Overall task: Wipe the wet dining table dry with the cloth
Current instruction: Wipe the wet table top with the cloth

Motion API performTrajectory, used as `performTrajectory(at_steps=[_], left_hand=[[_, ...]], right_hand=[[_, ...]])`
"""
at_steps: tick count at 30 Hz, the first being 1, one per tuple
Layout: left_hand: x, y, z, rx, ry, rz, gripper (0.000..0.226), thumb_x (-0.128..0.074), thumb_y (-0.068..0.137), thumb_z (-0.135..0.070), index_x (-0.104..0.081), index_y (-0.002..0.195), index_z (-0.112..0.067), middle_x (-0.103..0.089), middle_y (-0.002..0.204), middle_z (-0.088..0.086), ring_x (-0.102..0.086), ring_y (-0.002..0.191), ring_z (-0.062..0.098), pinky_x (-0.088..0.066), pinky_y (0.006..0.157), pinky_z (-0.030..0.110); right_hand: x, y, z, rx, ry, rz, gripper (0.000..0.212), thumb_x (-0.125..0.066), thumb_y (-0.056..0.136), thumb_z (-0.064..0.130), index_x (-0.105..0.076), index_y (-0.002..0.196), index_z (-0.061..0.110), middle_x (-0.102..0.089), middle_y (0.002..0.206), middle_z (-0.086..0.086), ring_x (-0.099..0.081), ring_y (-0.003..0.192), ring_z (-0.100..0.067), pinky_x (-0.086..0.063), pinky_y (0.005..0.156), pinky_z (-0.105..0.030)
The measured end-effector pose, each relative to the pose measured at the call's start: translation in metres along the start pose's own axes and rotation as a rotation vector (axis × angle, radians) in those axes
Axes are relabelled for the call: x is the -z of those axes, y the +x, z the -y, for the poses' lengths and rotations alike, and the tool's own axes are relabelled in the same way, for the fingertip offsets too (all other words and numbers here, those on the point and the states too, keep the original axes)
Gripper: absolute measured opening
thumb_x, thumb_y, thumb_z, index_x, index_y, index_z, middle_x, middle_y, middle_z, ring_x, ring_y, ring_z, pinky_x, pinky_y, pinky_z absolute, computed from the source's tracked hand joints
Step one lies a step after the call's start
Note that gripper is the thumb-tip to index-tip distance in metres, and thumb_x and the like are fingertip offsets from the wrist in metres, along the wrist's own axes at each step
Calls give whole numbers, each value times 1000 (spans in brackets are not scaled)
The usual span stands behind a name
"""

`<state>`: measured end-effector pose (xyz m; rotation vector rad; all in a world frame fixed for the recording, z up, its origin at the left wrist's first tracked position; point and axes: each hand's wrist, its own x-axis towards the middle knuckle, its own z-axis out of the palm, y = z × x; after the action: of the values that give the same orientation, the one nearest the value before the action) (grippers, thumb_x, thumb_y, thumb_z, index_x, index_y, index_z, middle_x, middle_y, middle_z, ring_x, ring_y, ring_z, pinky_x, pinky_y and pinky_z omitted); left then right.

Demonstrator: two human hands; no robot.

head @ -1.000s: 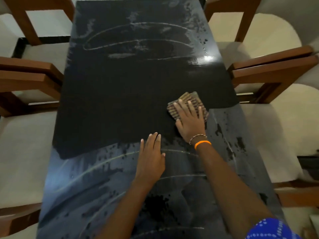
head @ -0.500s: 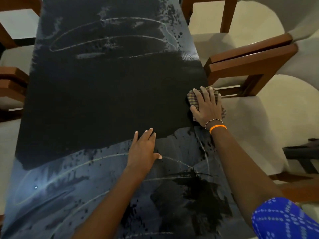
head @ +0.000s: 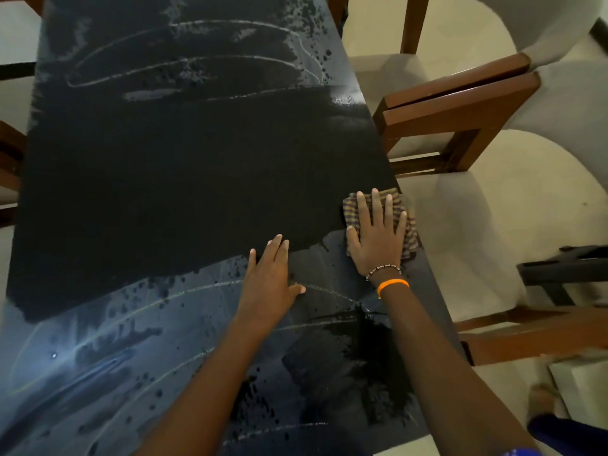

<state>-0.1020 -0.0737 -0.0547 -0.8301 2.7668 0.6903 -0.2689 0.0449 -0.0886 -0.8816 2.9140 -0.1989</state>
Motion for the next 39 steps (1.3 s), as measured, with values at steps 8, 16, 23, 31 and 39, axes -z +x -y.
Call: performTrajectory(at_steps=[8,16,23,31,39], left_hand=[[11,-57,72,97,-178,-171,67,-47,91,-13,-11,147,-10,-9,158,3,-2,145,18,7,113,32],[43,-131,206,330,-207,-296,63,-46,91,-9,-15,146,-6,-15,156,8,-3,145,23,0,116,38],[54,-190,301,418,-337,-342,64,-43,90,-1,-12,147,-8,-9,158,7,1,145,21,3,115,31],[58,-223,350,408,-555,-286,42,-42,92,-3,-45,134,-6,-49,137,13,-46,126,27,-32,104,26],[56,-236,356,549,-872,-238,29,-44,92,-3,-64,111,-10,-67,112,4,-60,100,13,-47,83,22]], right_hand=[[-22,-34,130,188,24,40,67,-35,87,42,-18,149,24,-15,159,-9,-11,146,-32,-6,115,-56],[-47,-83,292,371,55,91,67,-41,88,39,-19,149,24,-14,159,-8,-9,146,-31,-5,115,-56],[-73,-129,424,734,21,171,67,-43,87,40,-21,149,26,-15,159,-6,-10,147,-29,-6,115,-55],[-71,-52,466,882,-119,178,62,-43,91,40,-20,148,33,-16,159,2,-10,147,-23,-9,114,-50],[-72,-108,465,756,-41,186,65,-41,91,38,-15,149,28,-10,160,-3,-5,147,-27,-4,115,-55]])
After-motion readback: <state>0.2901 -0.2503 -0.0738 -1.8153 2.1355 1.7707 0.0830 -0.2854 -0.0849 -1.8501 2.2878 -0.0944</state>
